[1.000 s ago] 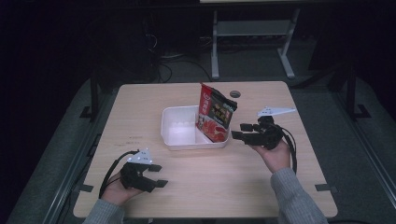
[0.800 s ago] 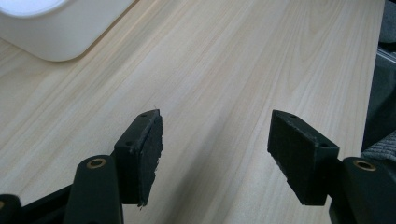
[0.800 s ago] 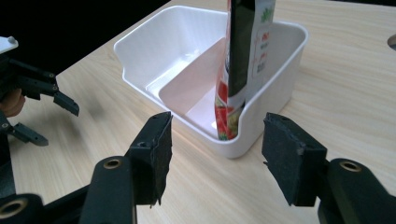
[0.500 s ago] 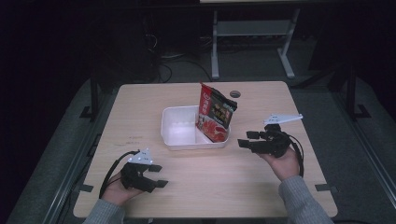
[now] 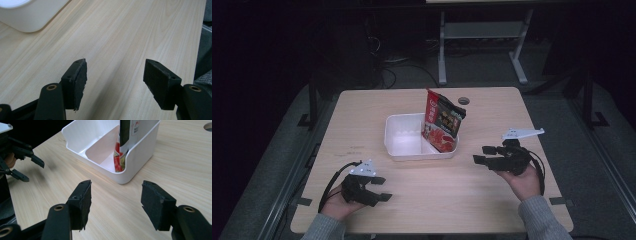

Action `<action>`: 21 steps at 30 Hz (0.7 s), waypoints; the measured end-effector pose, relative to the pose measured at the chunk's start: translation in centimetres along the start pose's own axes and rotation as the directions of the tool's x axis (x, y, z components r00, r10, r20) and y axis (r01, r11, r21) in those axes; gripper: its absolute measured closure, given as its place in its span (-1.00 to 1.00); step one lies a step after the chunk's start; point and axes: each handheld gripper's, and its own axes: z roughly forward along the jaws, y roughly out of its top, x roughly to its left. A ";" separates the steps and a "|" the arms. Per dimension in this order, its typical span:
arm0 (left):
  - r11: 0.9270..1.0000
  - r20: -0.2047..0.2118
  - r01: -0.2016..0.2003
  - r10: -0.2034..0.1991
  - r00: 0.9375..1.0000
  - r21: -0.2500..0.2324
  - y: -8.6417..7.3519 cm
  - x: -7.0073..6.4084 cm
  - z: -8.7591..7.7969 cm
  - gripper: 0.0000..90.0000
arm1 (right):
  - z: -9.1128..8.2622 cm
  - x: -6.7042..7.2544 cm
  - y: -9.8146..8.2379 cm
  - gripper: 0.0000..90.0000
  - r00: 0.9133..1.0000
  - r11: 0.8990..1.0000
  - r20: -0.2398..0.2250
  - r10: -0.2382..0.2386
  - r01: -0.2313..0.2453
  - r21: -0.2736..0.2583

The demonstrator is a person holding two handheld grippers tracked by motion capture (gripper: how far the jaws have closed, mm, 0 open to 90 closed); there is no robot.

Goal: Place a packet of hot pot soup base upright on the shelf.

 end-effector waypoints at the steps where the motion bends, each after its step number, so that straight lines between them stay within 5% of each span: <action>1: 1.000 0.000 0.000 0.000 1.000 0.001 0.0 0.0 0.0 -0.22 | -0.1 0.0 -0.2 -0.10 1.000 1.000 0.001 0.000 0.000 -0.001; 21: 1.000 0.000 -0.002 0.002 1.000 0.004 0.0 0.0 0.0 -0.22 | -1.3 -0.5 -3.0 -0.13 1.000 0.999 0.005 0.027 -0.027 0.024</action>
